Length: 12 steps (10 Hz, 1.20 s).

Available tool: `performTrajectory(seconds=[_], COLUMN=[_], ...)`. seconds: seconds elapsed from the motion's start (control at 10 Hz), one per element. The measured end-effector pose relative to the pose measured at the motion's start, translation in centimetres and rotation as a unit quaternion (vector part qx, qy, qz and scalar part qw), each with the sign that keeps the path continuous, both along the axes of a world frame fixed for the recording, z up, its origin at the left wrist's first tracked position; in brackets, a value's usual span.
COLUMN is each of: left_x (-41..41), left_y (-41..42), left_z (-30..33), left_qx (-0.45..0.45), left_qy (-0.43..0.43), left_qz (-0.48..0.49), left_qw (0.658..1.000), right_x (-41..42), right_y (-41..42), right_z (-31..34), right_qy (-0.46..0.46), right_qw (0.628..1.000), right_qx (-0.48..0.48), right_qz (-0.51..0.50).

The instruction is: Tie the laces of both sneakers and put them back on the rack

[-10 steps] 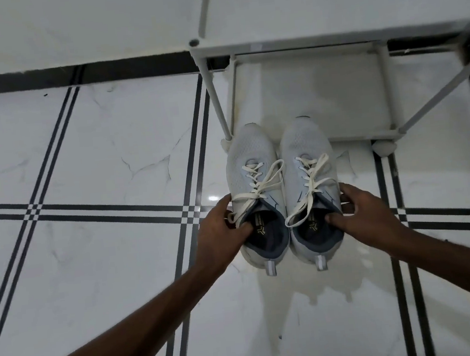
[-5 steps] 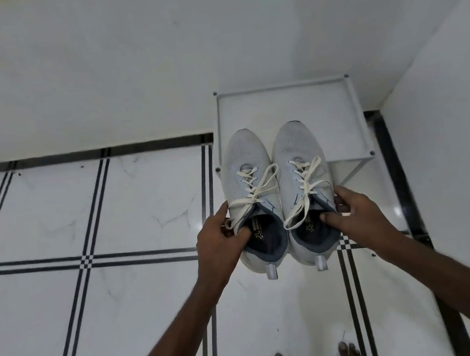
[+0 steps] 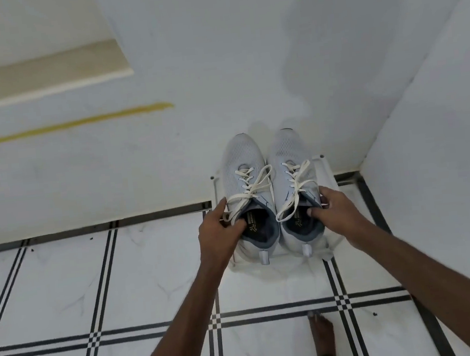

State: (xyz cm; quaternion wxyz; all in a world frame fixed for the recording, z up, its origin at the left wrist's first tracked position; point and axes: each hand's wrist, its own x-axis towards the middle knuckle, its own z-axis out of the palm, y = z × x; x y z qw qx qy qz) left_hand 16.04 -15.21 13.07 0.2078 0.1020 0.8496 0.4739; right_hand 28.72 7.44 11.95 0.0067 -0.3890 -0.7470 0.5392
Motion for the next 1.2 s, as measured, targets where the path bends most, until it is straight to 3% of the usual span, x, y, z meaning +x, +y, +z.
performTrajectory(seconds=[0.2, 0.4, 0.7, 0.9, 1.2], left_x=[-5.6, -9.5, -9.8, -9.0, -9.7], left_y=[7.0, 12.3, 13.9, 13.3, 14.0], left_z=[-4.2, -13.9, -23.7, -25.9, -24.2], left_qx=[-0.016, -0.05, -0.116, -0.127, -0.128], left_qy=[-0.018, -0.055, -0.101, -0.135, -0.146], left_qz=[0.015, 0.02, 0.015, 0.004, 0.003], left_qw=[1.0, 0.997, 0.988, 0.983, 0.981], right_x=[-6.5, -10.3, -10.4, -10.1, -11.6], right_y=[6.8, 12.1, 13.1, 13.0, 13.3], right_z=[-4.7, -13.7, -23.4, -25.2, -23.6], right_qy=[-0.026, -0.062, -0.133, -0.155, -0.181], right_qw=[1.0, 0.998, 0.99, 0.986, 0.981], right_qx=[-0.015, -0.004, -0.048, -0.056, -0.068], right_qz=[0.007, 0.02, 0.021, 0.032, 0.03])
